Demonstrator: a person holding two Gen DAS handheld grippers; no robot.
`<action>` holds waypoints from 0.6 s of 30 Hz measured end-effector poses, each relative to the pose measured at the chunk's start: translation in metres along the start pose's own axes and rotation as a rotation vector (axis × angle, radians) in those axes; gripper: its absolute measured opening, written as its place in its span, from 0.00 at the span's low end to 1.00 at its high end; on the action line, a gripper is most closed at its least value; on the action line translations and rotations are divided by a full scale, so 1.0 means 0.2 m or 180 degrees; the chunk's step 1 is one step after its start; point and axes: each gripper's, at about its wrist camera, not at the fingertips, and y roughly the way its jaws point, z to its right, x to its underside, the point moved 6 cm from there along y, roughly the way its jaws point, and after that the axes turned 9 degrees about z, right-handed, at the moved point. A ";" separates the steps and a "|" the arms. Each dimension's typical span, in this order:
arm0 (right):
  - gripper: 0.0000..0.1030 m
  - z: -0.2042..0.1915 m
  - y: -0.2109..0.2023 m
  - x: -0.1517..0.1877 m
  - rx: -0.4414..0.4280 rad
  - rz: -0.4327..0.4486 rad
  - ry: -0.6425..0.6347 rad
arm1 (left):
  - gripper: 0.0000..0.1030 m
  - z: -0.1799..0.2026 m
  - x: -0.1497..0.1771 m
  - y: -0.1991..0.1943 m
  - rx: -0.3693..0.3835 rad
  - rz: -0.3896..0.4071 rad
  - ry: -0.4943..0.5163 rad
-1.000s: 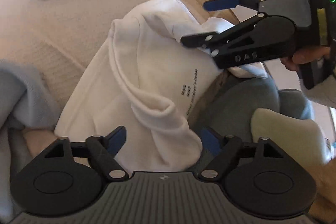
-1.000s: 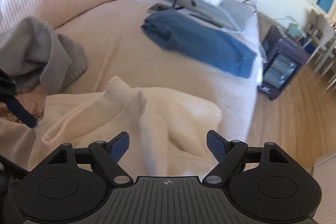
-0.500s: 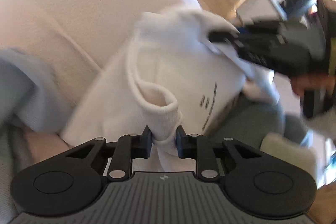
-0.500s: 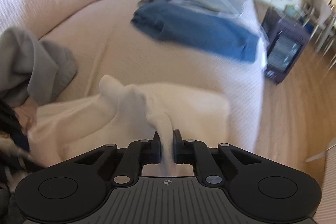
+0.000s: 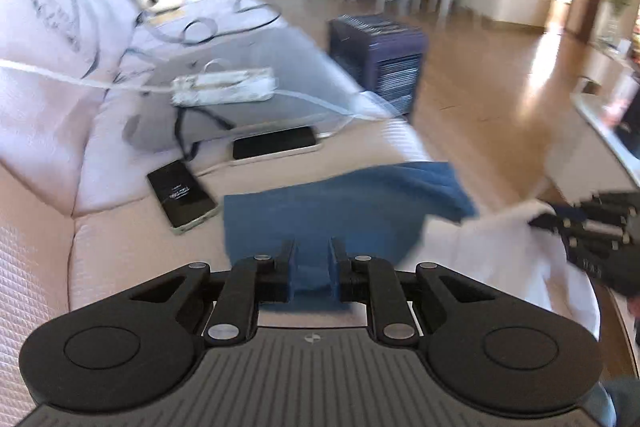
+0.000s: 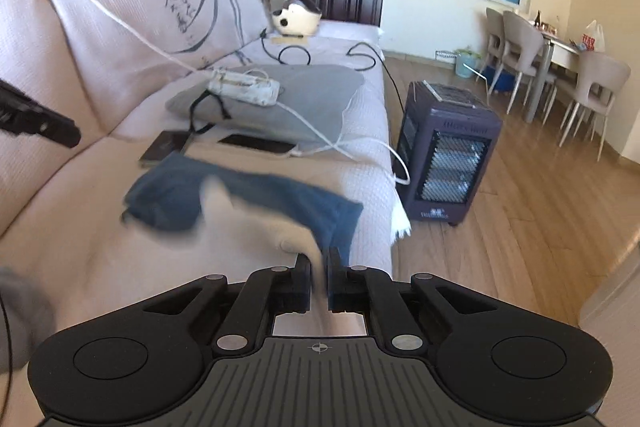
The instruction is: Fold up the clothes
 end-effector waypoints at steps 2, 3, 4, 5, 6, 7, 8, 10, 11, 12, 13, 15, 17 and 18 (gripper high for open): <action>0.07 0.00 0.14 0.04 0.0026 -0.0093 0.0042 | 0.15 0.00 0.08 0.06 0.0009 -0.0215 -0.0039; 0.07 0.00 0.19 0.06 0.0023 -0.0138 0.0058 | 0.21 0.00 0.13 0.08 0.0023 -0.0321 -0.0054; 0.07 0.00 0.23 0.08 0.0015 -0.0188 0.0076 | 0.30 0.02 0.20 0.09 0.0064 -0.0421 -0.0056; 0.07 0.01 0.27 0.10 0.0004 -0.0235 0.0078 | 0.37 0.04 0.27 0.09 0.0101 -0.0525 -0.0059; 0.08 0.01 0.29 0.12 0.0002 -0.0275 0.0053 | 0.48 0.05 0.34 0.10 0.0133 -0.0621 -0.0060; 0.08 0.02 0.31 0.14 0.0006 -0.0311 0.0036 | 0.56 0.07 0.40 0.09 0.0160 -0.0691 -0.0061; 0.08 0.01 0.32 0.16 0.0008 -0.0348 0.0029 | 0.61 0.10 0.45 0.07 0.0225 -0.0743 -0.0078; 0.08 0.02 0.33 0.18 0.0037 -0.0396 0.0029 | 0.76 0.16 0.55 0.05 0.0360 -0.0843 -0.0098; 0.08 0.02 0.32 0.19 0.0053 -0.0405 0.0020 | 0.86 0.21 0.59 0.04 0.0439 -0.0876 -0.0055; 0.08 0.02 0.31 0.20 0.0065 -0.0399 0.0016 | 0.88 0.26 0.63 0.04 0.0500 -0.0908 0.0008; 0.08 0.01 0.30 0.20 0.0074 -0.0388 0.0017 | 0.87 0.32 0.67 0.06 0.0493 -0.0933 0.0131; 0.07 0.02 0.26 0.20 0.0093 -0.0356 0.0020 | 0.87 0.37 0.74 0.13 0.0376 -0.0950 0.0355; 0.07 0.03 0.23 0.18 0.0112 -0.0319 0.0029 | 0.75 0.41 0.77 0.19 0.0308 -0.0890 0.0425; 0.06 0.03 0.21 0.17 0.0116 -0.0303 0.0036 | 0.50 0.42 0.77 0.21 0.0323 -0.0862 0.0404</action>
